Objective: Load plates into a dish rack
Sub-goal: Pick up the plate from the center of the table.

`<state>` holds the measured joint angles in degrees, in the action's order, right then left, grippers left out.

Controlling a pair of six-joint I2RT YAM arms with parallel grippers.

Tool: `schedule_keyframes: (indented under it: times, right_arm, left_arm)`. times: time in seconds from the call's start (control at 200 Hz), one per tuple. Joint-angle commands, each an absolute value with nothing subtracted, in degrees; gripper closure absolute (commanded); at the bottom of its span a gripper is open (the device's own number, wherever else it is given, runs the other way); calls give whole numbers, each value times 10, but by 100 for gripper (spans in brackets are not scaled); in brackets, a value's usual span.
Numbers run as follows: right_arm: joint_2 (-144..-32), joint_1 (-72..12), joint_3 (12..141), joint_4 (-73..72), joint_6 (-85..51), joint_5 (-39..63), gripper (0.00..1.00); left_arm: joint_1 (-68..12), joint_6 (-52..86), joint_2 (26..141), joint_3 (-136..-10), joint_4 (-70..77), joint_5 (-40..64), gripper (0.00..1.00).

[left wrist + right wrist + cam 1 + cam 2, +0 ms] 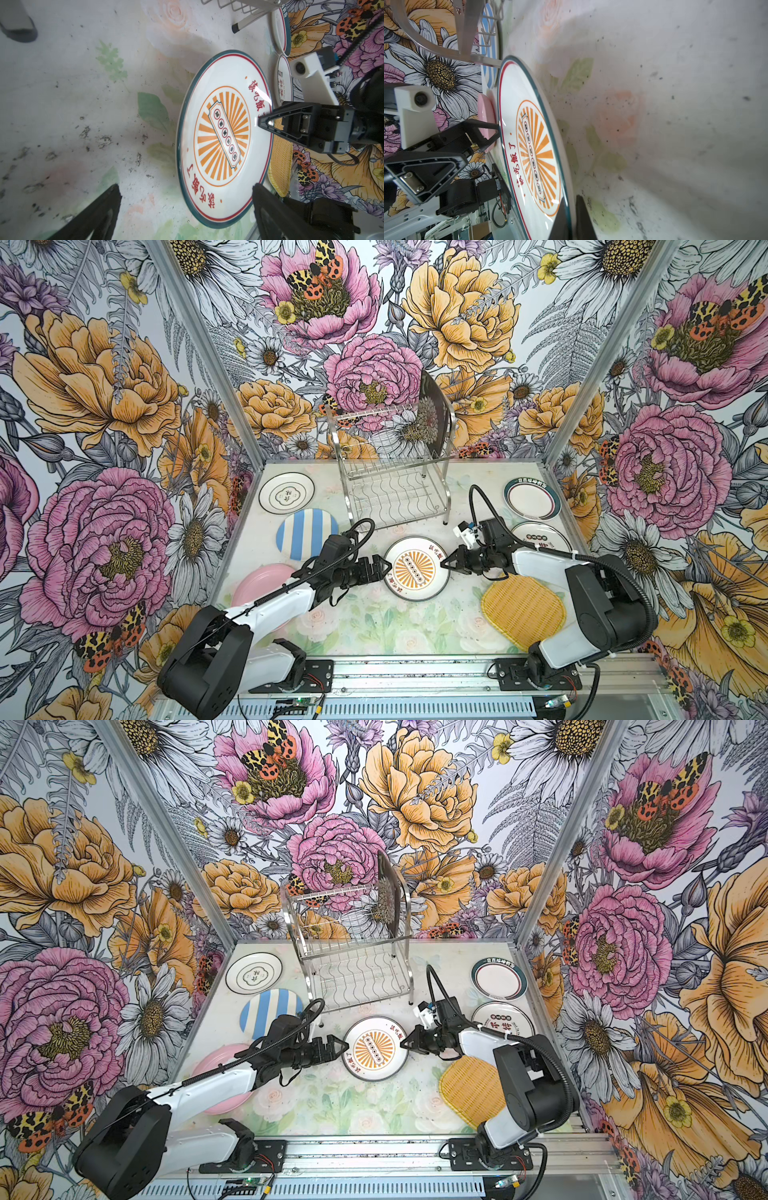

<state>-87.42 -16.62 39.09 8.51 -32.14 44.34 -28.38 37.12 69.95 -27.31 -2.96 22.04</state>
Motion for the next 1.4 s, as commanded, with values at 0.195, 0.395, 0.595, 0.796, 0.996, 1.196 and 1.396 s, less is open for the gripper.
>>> schedule_keyframes:
  times: [0.195, 0.395, 0.595, 0.796, 0.996, 1.196, 1.396]
  right_arm:
    - [-807, -167, 416, 72, -360, 481, 100]
    - [-790, -174, 429, 72, -373, 481, 100]
    - [-792, -184, 445, 72, -377, 482, 100]
    - [-797, -194, 455, 71, -379, 483, 100]
    - [-797, -201, 462, 72, -379, 481, 100]
    - [-796, -204, 461, 72, -377, 481, 100]
    - [-793, -204, 463, 71, -374, 482, 100]
  left_arm:
    - [-279, 388, 697, -278, 56, 286, 13]
    - [-280, 399, 712, -292, 91, 313, 28]
    - [-279, 434, 729, -287, 155, 332, 40]
    - [-278, 450, 734, -290, 190, 342, 43]
    - [-277, 462, 745, -289, 212, 350, 51]
    - [-277, 469, 751, -288, 223, 355, 70]
    - [-275, 473, 752, -287, 226, 359, 95]
